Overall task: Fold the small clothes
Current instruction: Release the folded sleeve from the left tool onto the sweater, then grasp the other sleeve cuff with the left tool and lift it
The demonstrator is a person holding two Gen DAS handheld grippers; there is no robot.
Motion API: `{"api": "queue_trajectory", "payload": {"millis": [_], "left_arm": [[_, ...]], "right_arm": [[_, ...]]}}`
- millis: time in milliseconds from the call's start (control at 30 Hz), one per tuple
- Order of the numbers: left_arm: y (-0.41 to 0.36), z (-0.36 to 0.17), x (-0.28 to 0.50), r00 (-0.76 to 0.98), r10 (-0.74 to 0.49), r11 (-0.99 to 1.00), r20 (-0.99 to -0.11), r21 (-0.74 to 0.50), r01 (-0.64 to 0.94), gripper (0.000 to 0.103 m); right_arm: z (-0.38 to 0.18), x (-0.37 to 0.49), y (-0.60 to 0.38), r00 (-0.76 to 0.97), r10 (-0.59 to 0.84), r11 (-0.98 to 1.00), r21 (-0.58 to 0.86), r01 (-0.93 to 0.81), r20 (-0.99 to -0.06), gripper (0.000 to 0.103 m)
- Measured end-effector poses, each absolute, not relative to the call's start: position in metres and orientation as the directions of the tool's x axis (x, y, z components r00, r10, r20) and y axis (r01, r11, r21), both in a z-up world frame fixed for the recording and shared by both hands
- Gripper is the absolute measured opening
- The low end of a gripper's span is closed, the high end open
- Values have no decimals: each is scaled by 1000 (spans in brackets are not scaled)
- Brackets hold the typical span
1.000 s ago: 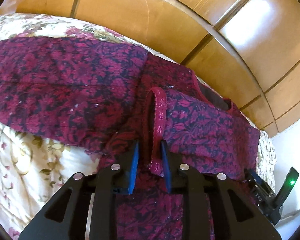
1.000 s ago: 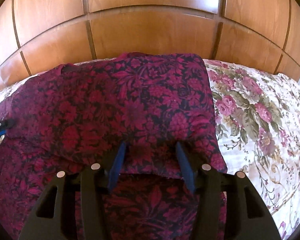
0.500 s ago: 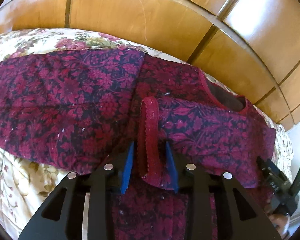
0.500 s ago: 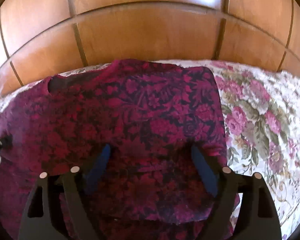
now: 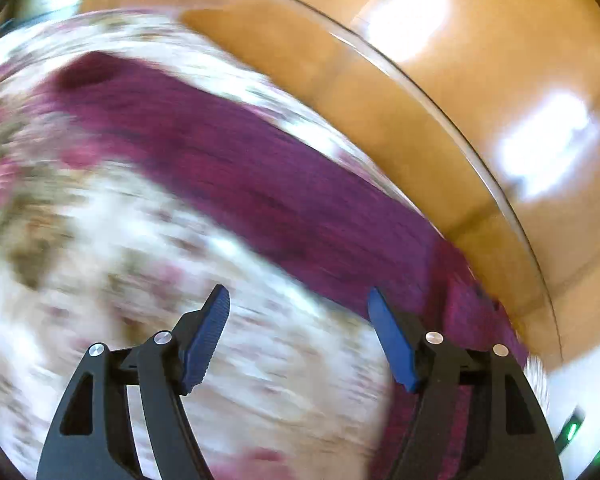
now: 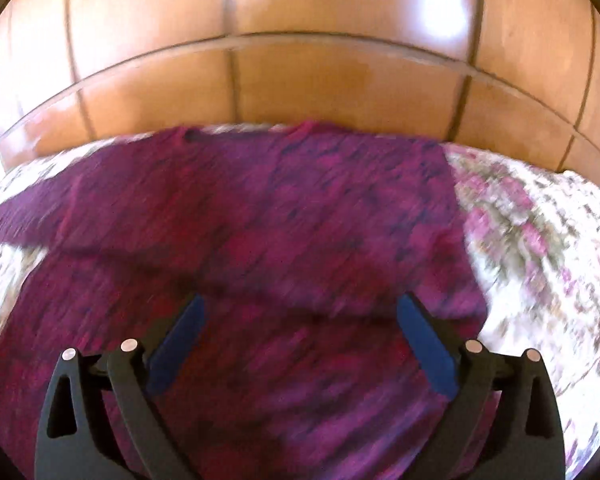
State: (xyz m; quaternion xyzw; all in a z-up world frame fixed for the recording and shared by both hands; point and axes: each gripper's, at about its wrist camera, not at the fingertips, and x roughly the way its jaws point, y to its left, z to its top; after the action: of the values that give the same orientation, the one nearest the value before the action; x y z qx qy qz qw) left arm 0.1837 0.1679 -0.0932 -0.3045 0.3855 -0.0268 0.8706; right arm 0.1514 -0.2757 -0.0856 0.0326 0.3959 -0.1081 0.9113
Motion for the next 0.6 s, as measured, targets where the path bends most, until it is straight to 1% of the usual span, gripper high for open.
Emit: {"api": "queue_trajectory", "payload": {"millis": [33, 100, 167, 233, 267, 333, 467, 600], "left_arm": [[197, -99, 183, 700, -288, 767, -653, -595, -239, 70], [228, -103, 184, 701, -291, 707, -651, -640, -300, 70], [264, -106, 185, 708, -254, 663, -659, -652, -369, 63], [285, -107, 188, 706, -231, 646, -670, -648, -404, 63], [292, -107, 189, 707, -225, 637, -670, -650, -414, 59], [304, -107, 194, 704, -207, 631, -679, -643, -434, 55], [317, -111, 212, 700, -196, 605, -686, -647, -464, 55], [328, -115, 230, 705, -187, 568, -684, -661, -491, 55]], "right_arm": [[-91, 150, -269, 656, -165, 976, -28, 215, -737, 97], [-96, 150, -263, 645, -170, 977, -41, 210, -745, 97], [-100, 152, -262, 638, -182, 975, -55, 213, -748, 98], [-103, 154, -264, 630, -172, 976, -42, 216, -757, 99], [-103, 154, -263, 629, -168, 976, -37, 216, -759, 99], [-104, 153, -263, 625, -165, 975, -33, 218, -763, 100], [-107, 155, -260, 618, -181, 974, -54, 218, -765, 101], [-109, 157, -262, 614, -173, 975, -46, 217, -770, 101]]}}
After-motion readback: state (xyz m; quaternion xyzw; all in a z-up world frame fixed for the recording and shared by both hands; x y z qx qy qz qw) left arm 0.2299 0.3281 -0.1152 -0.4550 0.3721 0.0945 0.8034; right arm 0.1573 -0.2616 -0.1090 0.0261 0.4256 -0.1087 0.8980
